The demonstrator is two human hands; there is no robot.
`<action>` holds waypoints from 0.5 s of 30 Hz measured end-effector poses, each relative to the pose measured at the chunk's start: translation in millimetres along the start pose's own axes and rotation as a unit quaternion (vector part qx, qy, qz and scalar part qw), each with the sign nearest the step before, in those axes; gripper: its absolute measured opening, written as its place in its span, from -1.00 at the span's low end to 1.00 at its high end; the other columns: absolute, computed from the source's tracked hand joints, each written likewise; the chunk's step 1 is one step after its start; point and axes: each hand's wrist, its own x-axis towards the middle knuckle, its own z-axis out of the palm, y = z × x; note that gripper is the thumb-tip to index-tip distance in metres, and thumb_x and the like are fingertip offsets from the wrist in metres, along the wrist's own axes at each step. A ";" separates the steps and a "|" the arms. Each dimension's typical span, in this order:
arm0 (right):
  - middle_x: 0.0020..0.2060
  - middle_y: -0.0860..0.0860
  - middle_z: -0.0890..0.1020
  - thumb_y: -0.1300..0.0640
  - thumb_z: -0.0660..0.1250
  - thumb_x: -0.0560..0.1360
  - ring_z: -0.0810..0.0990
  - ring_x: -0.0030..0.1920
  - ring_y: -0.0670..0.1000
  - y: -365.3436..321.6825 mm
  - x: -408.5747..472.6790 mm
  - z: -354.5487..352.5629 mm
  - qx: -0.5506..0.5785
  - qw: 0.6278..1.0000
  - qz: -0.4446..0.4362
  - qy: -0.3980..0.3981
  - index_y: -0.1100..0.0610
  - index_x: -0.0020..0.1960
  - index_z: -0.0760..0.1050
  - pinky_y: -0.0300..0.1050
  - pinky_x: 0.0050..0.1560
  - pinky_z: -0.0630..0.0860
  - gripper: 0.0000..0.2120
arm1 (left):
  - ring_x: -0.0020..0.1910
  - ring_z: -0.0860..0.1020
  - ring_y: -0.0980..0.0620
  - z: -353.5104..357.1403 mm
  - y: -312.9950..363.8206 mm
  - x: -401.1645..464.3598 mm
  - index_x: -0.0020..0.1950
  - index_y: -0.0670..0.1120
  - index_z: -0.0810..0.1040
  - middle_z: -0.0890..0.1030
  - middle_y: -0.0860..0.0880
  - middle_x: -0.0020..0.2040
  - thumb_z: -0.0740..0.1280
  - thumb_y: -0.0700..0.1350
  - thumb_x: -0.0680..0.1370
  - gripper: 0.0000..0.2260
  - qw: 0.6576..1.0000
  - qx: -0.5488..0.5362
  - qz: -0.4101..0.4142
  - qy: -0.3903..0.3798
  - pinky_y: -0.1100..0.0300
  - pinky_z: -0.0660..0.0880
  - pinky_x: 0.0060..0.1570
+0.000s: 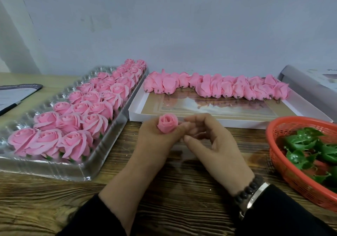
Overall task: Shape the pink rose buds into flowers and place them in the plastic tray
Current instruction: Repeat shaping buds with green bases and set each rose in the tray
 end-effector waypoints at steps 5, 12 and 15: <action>0.01 -0.13 0.52 0.12 0.38 0.35 0.49 0.02 -0.20 -3.2 -2.8 -6.2 -0.136 0.985 -0.093 -0.043 -0.16 0.17 0.44 -0.49 0.04 0.32 -0.58 | -0.33 0.52 0.11 -0.8 -0.6 0.9 -0.20 -0.04 0.58 0.62 -0.04 -0.32 0.48 -0.23 0.36 -0.86 0.979 0.198 0.045 0.005 0.12 0.49 -0.26; -0.03 -0.22 0.51 0.05 0.36 0.38 0.50 0.02 -0.19 -3.2 -0.5 -9.8 -0.168 0.977 -0.096 -0.091 -0.24 0.15 0.46 -0.43 0.04 0.36 -0.62 | -0.06 0.59 0.04 0.1 0.1 -1.0 0.39 0.10 0.22 0.56 0.16 -0.17 0.44 -0.21 0.36 -0.32 0.937 0.343 0.056 -0.034 0.17 0.49 0.00; -0.09 -0.24 0.49 0.07 0.39 0.37 0.49 -0.05 -0.18 -4.1 0.9 -10.7 -0.156 0.979 -0.088 -0.093 -0.23 0.09 0.48 -0.41 -0.01 0.37 -0.66 | -0.01 0.58 0.05 0.6 1.0 -2.0 0.44 0.13 0.15 0.56 0.15 -0.11 0.44 -0.18 0.36 -0.24 0.934 0.349 0.060 -0.044 0.13 0.49 0.05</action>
